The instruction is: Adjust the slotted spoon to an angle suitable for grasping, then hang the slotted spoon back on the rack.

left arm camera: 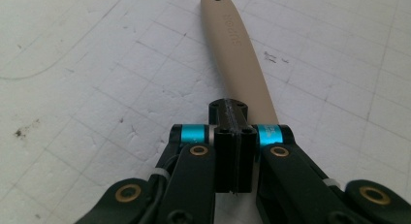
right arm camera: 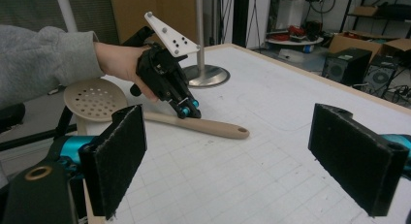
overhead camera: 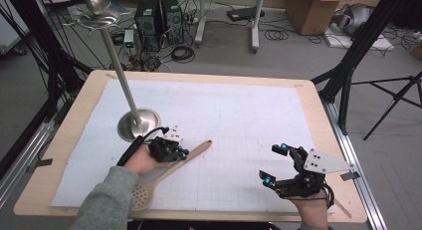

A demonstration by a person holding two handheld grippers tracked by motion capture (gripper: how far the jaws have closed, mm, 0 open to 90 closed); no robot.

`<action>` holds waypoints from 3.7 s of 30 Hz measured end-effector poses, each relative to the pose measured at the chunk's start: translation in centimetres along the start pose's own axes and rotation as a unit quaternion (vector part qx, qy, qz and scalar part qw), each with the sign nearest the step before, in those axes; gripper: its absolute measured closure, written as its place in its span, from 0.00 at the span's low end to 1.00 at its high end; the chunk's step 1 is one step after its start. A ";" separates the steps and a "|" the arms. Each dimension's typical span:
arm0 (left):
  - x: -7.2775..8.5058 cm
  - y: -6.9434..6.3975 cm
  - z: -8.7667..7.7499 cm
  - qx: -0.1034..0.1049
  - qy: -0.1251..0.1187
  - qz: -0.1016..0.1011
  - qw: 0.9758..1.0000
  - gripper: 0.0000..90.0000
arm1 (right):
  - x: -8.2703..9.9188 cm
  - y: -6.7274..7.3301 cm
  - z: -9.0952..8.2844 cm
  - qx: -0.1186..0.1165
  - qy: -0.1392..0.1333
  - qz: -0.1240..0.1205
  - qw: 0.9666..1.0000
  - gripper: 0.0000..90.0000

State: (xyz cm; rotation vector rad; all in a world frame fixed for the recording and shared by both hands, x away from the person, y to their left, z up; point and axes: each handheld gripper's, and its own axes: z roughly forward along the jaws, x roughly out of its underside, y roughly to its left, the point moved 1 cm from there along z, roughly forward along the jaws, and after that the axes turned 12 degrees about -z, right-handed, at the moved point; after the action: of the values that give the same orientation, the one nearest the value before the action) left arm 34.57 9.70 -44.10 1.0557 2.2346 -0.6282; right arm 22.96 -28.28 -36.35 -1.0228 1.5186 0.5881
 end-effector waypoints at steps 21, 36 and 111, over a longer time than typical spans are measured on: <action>-1.0 -1.9 0.2 0.008 -0.006 0.032 0.999 0.99 | 0.0 0.0 -0.1 0.002 -0.001 0.000 1.000 0.14; -1.0 -2.8 -3.2 -0.005 -0.015 0.002 1.000 0.92 | 0.0 0.0 0.0 0.001 0.003 0.002 1.000 0.14; 3.6 -4.9 -4.0 -0.049 0.060 -0.027 0.997 0.46 | -0.6 -1.7 2.3 -0.024 -0.019 -0.009 1.000 0.14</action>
State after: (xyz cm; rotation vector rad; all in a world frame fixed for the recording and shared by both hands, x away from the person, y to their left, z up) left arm 27.61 11.27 -42.86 1.0105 2.3796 -0.4842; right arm 25.55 -27.07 -36.02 -1.0548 1.4672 0.6305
